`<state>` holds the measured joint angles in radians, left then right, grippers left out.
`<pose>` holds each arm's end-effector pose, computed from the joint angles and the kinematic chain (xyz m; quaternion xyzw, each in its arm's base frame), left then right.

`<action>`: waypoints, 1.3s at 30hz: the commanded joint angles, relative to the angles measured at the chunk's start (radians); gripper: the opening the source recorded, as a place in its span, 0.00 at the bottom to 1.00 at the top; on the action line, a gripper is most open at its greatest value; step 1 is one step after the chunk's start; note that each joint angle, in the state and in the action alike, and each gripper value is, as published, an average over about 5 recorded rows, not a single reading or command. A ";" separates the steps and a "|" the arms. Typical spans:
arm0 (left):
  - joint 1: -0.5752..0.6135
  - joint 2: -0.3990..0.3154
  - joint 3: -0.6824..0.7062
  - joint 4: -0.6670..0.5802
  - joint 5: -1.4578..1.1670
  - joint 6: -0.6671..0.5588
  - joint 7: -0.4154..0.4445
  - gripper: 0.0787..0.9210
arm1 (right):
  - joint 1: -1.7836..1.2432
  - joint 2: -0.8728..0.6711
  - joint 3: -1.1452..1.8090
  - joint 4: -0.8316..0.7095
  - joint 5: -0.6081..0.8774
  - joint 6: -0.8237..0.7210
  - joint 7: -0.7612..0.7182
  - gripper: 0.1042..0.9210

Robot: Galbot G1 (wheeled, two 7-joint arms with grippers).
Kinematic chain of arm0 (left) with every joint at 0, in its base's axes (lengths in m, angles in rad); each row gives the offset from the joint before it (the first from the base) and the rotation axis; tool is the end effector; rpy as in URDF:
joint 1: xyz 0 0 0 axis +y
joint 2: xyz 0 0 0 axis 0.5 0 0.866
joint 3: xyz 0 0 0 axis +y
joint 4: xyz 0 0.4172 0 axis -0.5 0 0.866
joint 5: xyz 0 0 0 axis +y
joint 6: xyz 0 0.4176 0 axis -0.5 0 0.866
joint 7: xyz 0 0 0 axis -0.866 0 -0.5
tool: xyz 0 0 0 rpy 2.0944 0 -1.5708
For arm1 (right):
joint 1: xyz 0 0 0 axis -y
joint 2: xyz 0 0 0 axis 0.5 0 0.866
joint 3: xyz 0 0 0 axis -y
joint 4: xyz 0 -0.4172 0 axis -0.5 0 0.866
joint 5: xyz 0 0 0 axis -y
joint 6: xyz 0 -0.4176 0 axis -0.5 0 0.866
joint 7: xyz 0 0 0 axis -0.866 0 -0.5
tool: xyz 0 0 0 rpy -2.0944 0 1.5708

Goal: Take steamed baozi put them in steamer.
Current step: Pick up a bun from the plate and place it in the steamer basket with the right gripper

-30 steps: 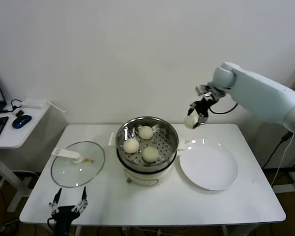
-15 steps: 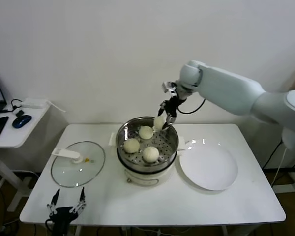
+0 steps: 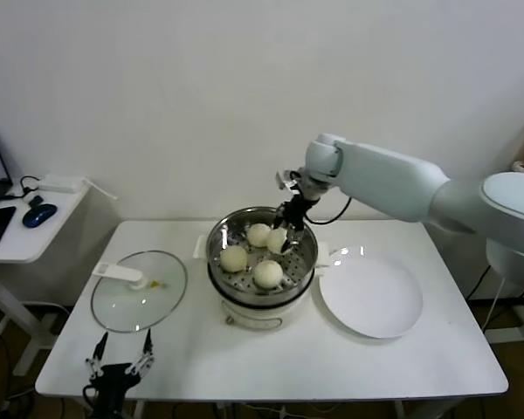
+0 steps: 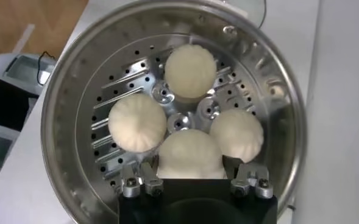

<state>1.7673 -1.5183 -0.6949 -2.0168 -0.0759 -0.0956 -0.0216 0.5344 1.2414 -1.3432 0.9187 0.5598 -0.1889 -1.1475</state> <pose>0.1252 0.0766 -0.4202 0.0712 -0.9933 -0.0353 0.0838 0.7383 0.0835 -0.0889 0.6172 -0.5212 0.4923 0.3242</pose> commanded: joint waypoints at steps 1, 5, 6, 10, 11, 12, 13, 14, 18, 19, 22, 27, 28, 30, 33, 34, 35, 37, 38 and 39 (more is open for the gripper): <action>-0.002 -0.001 0.003 0.002 0.003 0.002 0.000 0.88 | -0.029 -0.052 -0.009 0.016 -0.012 -0.008 0.009 0.72; -0.002 -0.001 0.003 0.002 0.004 0.002 0.001 0.88 | -0.036 -0.061 -0.003 0.000 -0.028 -0.004 0.007 0.72; -0.002 -0.001 0.003 0.002 0.004 0.003 0.001 0.88 | -0.037 -0.062 -0.001 -0.004 -0.033 -0.002 0.006 0.72; -0.003 -0.001 0.003 0.003 0.004 0.003 0.000 0.88 | -0.043 -0.057 0.007 -0.017 -0.050 0.003 0.002 0.72; -0.004 -0.001 0.003 0.004 0.004 0.003 0.000 0.88 | -0.044 -0.054 0.009 -0.020 -0.054 0.004 0.002 0.72; -0.004 -0.001 0.003 0.004 0.004 0.003 0.000 0.88 | -0.046 -0.051 0.011 -0.023 -0.057 0.005 0.002 0.72; -0.004 -0.001 0.003 0.004 0.004 0.003 0.000 0.88 | -0.047 -0.048 0.013 -0.027 -0.061 0.006 0.001 0.72; -0.004 -0.001 0.003 0.004 0.004 0.003 0.000 0.88 | -0.049 -0.045 0.016 -0.031 -0.065 0.008 0.001 0.72; -0.003 0.000 0.002 0.005 0.004 0.003 0.000 0.88 | -0.054 -0.038 0.021 -0.040 -0.072 0.013 0.000 0.72; -0.004 0.000 0.001 0.005 0.004 0.003 0.000 0.88 | -0.054 -0.037 0.021 -0.040 -0.072 0.014 0.000 0.72; -0.005 0.000 0.001 0.005 0.004 0.003 0.000 0.88 | -0.057 -0.037 0.021 -0.039 -0.075 0.017 -0.001 0.72; -0.005 0.000 0.001 0.005 0.004 0.003 0.000 0.88 | -0.059 -0.039 0.026 -0.034 -0.073 0.021 -0.003 0.81; -0.005 0.000 0.001 0.005 0.003 0.003 0.000 0.88 | -0.058 -0.039 0.028 -0.033 -0.073 0.021 -0.004 0.83; -0.004 0.000 0.000 0.005 0.004 0.003 0.000 0.88 | -0.052 -0.040 0.032 -0.030 -0.070 0.023 -0.006 0.87; -0.004 0.000 0.000 0.003 0.004 0.003 0.000 0.88 | -0.033 -0.049 0.034 -0.017 -0.056 0.024 -0.013 0.88; -0.004 0.000 0.000 0.003 0.004 0.004 0.000 0.88 | -0.024 -0.055 0.033 -0.008 -0.049 0.025 -0.017 0.88; -0.005 0.000 0.000 0.002 0.004 0.004 0.000 0.88 | -0.013 -0.064 0.030 0.003 -0.042 0.025 -0.020 0.88; -0.005 0.000 0.001 0.001 0.004 0.004 0.000 0.88 | 0.010 -0.085 0.022 0.029 -0.028 0.026 -0.028 0.88; -0.004 0.000 0.001 0.000 0.004 0.004 0.000 0.88 | 0.022 -0.099 0.018 0.043 -0.023 0.028 -0.032 0.88; -0.004 0.000 0.001 -0.001 0.004 0.004 0.001 0.88 | 0.035 -0.115 0.015 0.059 -0.019 0.030 -0.036 0.88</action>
<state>1.7629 -1.5188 -0.6946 -2.0146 -0.0722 -0.0922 -0.0216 0.5050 1.1830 -1.3161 0.9123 0.5120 -0.1641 -1.1665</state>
